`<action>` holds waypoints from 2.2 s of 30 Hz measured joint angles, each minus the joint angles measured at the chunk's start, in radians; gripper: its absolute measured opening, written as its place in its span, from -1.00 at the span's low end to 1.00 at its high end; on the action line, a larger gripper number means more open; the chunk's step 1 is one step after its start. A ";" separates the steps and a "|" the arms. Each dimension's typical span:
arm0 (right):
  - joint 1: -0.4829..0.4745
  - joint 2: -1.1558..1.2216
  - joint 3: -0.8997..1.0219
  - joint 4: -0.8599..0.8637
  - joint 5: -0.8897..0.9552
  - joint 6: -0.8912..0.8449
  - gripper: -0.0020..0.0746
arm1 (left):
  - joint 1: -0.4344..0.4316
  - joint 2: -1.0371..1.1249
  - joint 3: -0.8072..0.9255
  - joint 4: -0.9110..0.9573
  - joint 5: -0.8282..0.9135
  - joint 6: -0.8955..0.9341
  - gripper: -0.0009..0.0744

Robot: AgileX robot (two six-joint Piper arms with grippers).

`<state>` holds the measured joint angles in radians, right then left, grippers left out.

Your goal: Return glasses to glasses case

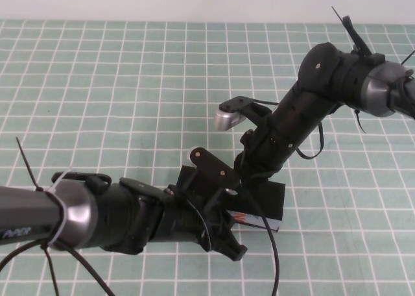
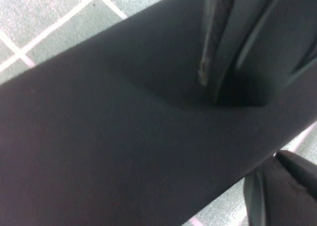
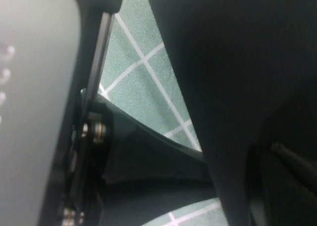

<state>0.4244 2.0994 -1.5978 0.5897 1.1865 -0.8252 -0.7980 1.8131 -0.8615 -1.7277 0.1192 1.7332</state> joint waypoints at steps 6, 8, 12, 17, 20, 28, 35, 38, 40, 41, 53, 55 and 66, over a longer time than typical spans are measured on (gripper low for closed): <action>0.000 -0.044 0.014 -0.026 -0.009 -0.023 -0.98 | 0.000 -0.117 0.000 0.031 -0.018 0.013 -0.98; -0.009 -0.097 0.018 -0.030 -0.050 -0.025 -0.98 | 0.000 -0.195 0.000 0.068 -0.026 0.029 -0.98; -0.049 -0.251 0.018 -0.030 -0.162 0.001 -0.98 | 0.007 -0.334 0.000 0.126 -0.022 0.041 -0.98; -0.089 -0.443 0.018 -0.032 -0.261 0.020 -0.98 | 0.093 -0.508 0.000 0.163 0.076 0.036 -0.98; -0.103 -0.575 0.033 -0.042 -0.298 0.031 -0.98 | 0.200 -0.587 0.000 0.278 0.209 -0.082 -0.98; -0.110 -0.971 0.290 -0.279 -0.516 0.210 -0.98 | 0.540 -0.644 -0.103 0.806 0.690 -0.593 -0.98; -0.111 -1.425 0.683 -0.389 -0.678 0.388 -0.98 | 0.717 -0.770 -0.119 0.778 0.775 -0.671 -0.98; -0.111 -1.614 0.826 -0.395 -0.689 0.417 -0.98 | 0.722 -0.813 -0.119 0.772 0.828 -0.689 -0.98; -0.111 -1.737 0.926 -0.398 -0.691 0.432 -0.98 | 0.722 -0.836 -0.106 0.749 0.855 -0.696 -0.98; -0.111 -1.793 0.973 -0.400 -0.693 0.434 -0.98 | 0.722 -0.850 -0.097 0.744 0.862 -0.701 -0.98; -0.112 -2.060 1.334 -0.475 -0.744 0.512 -0.98 | 0.722 -0.985 -0.070 0.740 0.898 -0.788 -0.98; -0.112 -2.062 1.334 -0.479 -0.758 0.513 -0.98 | 0.722 -1.001 -0.070 0.740 0.908 -0.804 -0.98; -0.112 -2.062 1.334 -0.227 -0.733 0.516 -0.98 | 0.722 -1.041 -0.070 0.685 1.031 -0.868 -0.98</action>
<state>0.3123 0.0371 -0.2638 0.3625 0.4533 -0.3094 -0.0764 0.7722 -0.9312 -1.0428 1.1501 0.8655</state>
